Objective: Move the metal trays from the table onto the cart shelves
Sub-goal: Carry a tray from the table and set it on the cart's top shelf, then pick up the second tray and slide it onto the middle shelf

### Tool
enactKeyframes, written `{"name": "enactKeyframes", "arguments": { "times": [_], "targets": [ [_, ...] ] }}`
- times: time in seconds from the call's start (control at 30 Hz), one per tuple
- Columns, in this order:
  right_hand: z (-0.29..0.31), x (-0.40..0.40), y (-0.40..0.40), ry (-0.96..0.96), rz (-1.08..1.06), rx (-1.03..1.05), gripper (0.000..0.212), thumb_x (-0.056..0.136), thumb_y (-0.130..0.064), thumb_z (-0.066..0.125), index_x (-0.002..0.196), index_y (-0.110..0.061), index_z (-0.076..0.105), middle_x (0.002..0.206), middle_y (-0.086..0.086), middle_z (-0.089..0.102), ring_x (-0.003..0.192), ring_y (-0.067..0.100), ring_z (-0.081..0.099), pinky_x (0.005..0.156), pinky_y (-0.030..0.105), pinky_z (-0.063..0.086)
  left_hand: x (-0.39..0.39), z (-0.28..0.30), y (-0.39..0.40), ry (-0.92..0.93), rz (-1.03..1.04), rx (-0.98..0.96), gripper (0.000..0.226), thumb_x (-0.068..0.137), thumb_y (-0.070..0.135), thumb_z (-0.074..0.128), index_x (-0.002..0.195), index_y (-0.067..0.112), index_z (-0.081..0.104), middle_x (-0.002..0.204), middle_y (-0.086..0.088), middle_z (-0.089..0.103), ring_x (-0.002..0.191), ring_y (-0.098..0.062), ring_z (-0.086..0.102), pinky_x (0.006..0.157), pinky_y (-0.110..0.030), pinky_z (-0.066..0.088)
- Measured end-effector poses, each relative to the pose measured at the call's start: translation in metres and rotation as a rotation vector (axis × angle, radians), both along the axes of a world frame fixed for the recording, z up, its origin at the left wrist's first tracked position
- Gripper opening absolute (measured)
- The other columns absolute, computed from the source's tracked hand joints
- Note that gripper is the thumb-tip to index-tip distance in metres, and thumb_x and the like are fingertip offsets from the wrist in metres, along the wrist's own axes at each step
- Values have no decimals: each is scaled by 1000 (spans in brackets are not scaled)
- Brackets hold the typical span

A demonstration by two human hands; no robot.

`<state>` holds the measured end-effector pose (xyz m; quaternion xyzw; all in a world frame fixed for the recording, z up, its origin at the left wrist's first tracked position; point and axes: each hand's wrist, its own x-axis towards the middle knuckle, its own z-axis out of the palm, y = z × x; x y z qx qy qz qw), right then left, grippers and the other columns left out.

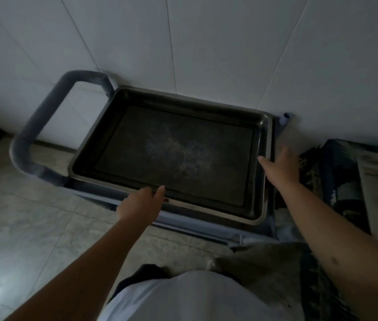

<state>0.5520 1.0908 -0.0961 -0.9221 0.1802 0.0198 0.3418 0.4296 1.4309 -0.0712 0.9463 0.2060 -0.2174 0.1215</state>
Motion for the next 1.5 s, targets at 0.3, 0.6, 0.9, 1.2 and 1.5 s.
{"name": "enactKeyframes", "arguments": {
  "times": [0.3,0.6,0.9,1.2,1.5],
  "targets": [
    [47,-154,113,61,362,-462,91,76,-78,38,150,-26,21,160,7,12,145,27,14,113,53,22,11,9,43,-313,-708,115,98,73,92,3,153,39,-14,163,-3,-23,149,-27,-19,116,-61,13],
    [34,-242,170,139,188,-557,109,67,-94,15,152,-27,7,161,9,-4,147,31,3,112,59,13,-13,6,85,-366,-858,56,99,70,97,-3,149,40,-24,156,-4,-33,143,-27,-25,114,-66,11],
    [44,-353,132,191,-147,-485,105,70,-93,18,151,-28,-3,161,7,-9,147,27,-4,114,55,5,-57,41,-16,-313,-1264,-106,105,68,94,-5,155,36,-12,166,-9,-17,152,-34,-12,117,-65,10],
    [60,-612,111,345,-925,-439,101,70,-94,16,149,-35,-4,160,1,-13,146,25,-6,114,54,6,-251,55,-221,-323,-2012,-339,101,73,93,4,157,38,-6,168,-3,-14,153,-29,-12,118,-62,9],
    [59,-798,104,444,-1238,-363,106,64,-97,9,148,-35,-8,154,-2,-27,145,21,-16,115,58,3,-435,46,-300,-371,-2337,-309,102,73,92,2,157,37,-9,167,-2,-19,152,-29,-16,116,-65,9]
  ]
}}
